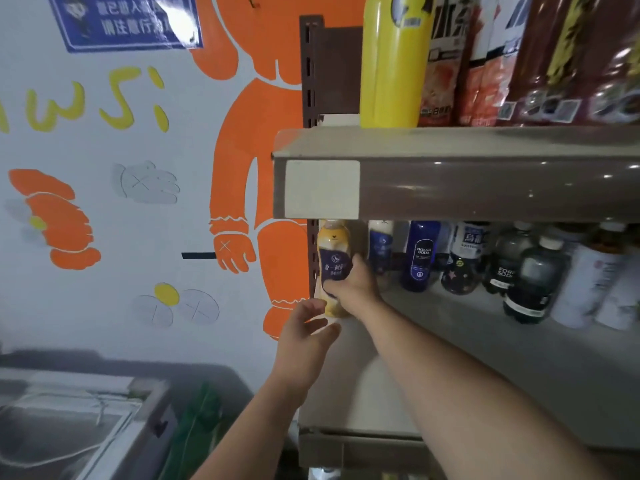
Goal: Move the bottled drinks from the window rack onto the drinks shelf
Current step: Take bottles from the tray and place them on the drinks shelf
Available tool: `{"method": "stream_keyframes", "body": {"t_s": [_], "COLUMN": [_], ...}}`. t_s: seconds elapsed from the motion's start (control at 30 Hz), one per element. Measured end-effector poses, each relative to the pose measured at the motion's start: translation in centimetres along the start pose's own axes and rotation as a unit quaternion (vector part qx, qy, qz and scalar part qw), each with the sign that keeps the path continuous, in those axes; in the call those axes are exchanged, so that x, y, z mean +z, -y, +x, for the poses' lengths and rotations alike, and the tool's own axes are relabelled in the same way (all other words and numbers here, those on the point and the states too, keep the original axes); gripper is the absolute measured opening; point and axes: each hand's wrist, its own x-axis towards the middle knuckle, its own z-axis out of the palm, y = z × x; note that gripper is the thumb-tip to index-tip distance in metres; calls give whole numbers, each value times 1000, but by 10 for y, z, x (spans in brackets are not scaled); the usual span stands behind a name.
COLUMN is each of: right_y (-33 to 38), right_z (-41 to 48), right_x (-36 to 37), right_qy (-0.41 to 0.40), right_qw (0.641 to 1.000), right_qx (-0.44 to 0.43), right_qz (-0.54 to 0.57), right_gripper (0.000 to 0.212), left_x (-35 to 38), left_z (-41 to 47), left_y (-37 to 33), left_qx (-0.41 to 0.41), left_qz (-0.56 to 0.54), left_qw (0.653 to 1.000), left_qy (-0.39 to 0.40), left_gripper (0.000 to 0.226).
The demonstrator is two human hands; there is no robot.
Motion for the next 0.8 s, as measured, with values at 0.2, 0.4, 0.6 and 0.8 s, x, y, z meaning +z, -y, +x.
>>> {"method": "stream_keyframes", "body": {"t_s": [0.2, 0.4, 0.6, 0.8], "right_y": [-7, -11, -73, -155], "right_z": [-9, -86, -215, -385], "right_x": [-7, -84, -250, -446], "right_qy": [18, -75, -176, -335], "right_qw": [1000, 986, 978, 941], "right_qx": [-17, -64, -59, 52], "right_qz": [-6, 132, 91, -19], "right_gripper": [75, 14, 13, 18], "left_x": [9, 59, 209, 401], "left_z": [-5, -37, -132, -303], "left_y": [-12, -39, -39, -29], "left_qx": [-3, -25, -60, -106], "left_qz": [-8, -27, -60, -81], "left_qw": [1000, 999, 987, 928], "left_qy": [2, -3, 137, 348], "left_gripper": [27, 15, 19, 18]}}
